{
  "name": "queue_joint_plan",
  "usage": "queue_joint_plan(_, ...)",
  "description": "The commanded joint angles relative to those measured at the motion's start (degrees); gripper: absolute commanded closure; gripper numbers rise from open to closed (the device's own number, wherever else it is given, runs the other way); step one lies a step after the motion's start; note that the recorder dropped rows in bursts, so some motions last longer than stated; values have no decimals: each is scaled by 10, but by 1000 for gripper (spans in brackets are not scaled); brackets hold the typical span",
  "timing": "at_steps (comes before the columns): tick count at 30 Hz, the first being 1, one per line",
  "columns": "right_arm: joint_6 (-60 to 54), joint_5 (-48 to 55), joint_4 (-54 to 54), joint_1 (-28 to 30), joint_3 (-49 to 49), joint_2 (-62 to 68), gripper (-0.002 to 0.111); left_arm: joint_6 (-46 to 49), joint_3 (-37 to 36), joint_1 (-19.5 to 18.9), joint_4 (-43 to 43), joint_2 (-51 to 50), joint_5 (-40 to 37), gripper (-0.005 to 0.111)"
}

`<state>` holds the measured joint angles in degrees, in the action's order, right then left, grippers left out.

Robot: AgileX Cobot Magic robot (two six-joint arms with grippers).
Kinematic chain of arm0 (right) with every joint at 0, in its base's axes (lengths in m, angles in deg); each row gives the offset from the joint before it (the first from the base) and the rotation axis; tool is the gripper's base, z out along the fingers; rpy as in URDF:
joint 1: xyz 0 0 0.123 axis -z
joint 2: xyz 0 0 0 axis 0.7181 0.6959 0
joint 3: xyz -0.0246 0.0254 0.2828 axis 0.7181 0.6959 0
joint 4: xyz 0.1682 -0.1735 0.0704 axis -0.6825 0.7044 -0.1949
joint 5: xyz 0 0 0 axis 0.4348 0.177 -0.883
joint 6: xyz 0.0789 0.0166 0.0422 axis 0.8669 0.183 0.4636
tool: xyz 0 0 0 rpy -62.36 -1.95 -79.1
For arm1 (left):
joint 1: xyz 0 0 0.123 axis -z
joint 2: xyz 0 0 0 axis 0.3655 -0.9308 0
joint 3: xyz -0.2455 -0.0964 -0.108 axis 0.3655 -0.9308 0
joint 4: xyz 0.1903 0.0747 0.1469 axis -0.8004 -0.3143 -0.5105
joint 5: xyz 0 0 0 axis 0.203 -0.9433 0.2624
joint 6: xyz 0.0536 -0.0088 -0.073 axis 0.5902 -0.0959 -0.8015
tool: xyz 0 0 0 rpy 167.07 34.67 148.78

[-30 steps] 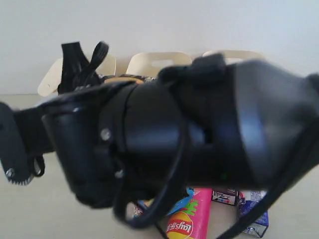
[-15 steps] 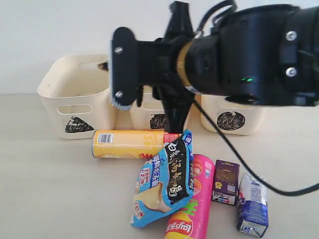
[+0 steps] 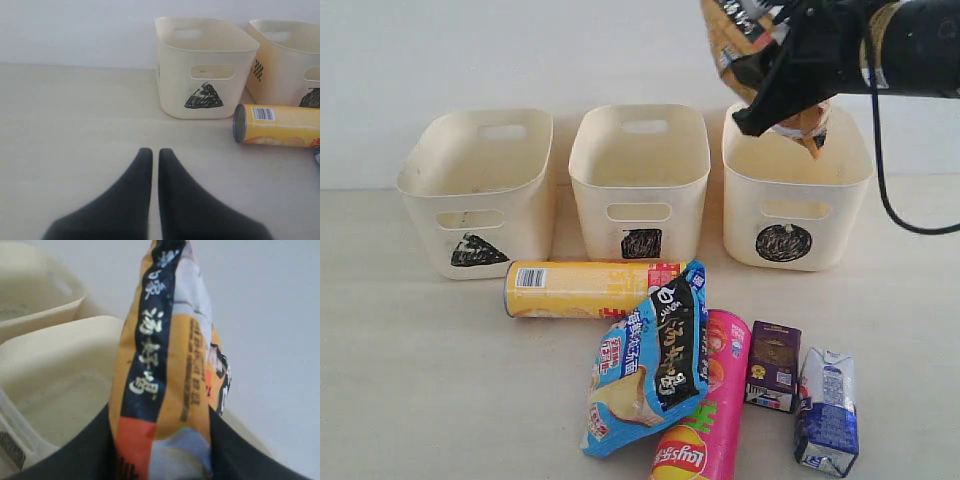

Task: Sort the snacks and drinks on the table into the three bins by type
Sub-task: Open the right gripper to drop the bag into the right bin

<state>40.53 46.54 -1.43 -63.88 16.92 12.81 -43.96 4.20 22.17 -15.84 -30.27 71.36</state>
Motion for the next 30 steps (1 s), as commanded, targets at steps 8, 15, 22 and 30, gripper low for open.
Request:
queue_joint_plan(8,82,-89,-264,93,-72,129,109,-4,2,-2,0,2,4,103)
queue_joint_plan(15,96,-65,-320,94,-116,202,108,-4,2,-2,0,2,4,103)
queue_joint_plan(22,96,-46,-322,94,-138,248,87,-4,2,-2,0,2,4,103)
queue_joint_plan(30,65,-44,-322,94,-141,255,32,-4,2,-2,0,2,4,103)
